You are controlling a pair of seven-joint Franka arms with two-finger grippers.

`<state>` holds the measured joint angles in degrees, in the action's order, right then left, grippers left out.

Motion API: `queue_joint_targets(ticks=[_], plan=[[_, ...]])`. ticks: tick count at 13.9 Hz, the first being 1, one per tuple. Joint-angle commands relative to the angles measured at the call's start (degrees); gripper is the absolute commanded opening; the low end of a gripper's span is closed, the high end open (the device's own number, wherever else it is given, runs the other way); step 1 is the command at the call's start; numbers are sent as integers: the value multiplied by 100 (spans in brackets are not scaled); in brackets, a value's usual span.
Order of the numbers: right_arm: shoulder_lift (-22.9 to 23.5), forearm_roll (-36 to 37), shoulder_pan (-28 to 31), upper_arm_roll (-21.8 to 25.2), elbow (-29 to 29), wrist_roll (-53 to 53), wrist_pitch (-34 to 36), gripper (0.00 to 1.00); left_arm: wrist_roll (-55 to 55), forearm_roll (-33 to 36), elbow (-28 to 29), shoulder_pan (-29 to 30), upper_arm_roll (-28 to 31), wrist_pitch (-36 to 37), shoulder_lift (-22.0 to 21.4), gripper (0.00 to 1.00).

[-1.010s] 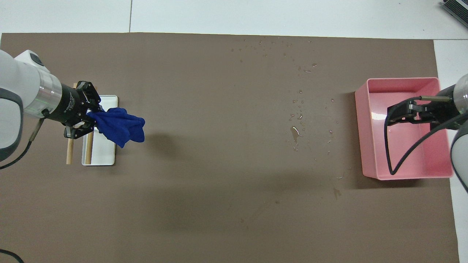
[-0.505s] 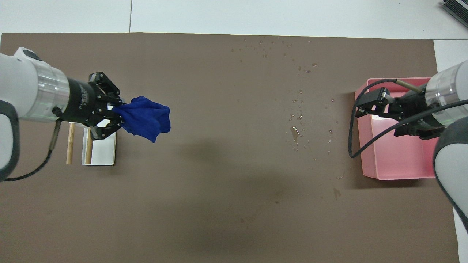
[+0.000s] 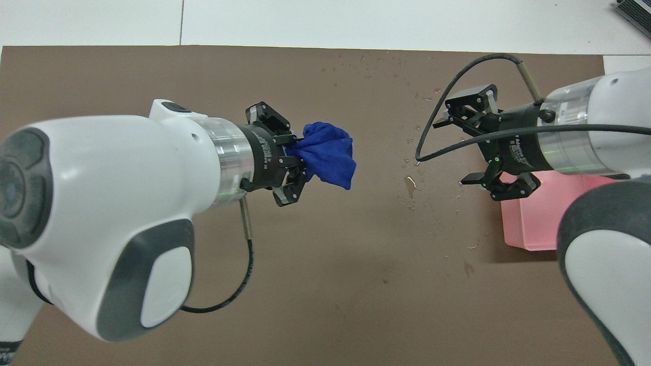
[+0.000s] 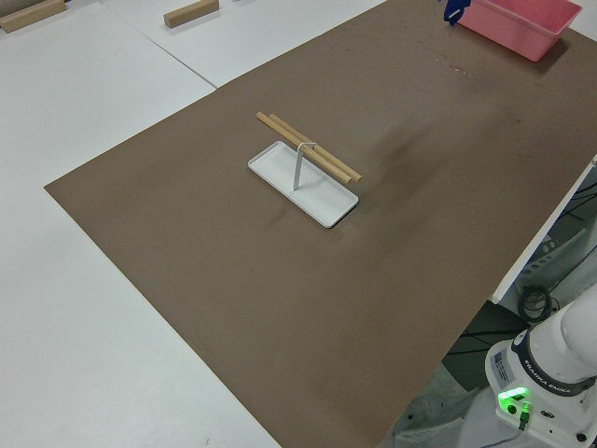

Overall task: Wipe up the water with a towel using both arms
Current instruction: 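Grasp the cloth with the right gripper from the left gripper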

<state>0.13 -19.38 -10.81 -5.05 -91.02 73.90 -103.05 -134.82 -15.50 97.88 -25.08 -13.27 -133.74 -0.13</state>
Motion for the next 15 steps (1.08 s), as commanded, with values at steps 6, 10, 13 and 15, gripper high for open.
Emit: queue_joint_targets(ticks=[6,10,13,15], plan=[[-22,-400,-299,4,-100,485,-453,100,-1494,1084,-41,-1008,88,-891,75,0],[-74,-400,-352,-13,-188,476,-348,27,-1521,1093,-129,-1035,88,-865,92,0],[-66,-392,-361,-13,-170,432,-268,0,-1521,1084,-207,-1017,96,-856,92,0],[-66,-400,-352,-13,-171,423,-260,0,-1521,1084,-225,-973,96,-838,92,0]])
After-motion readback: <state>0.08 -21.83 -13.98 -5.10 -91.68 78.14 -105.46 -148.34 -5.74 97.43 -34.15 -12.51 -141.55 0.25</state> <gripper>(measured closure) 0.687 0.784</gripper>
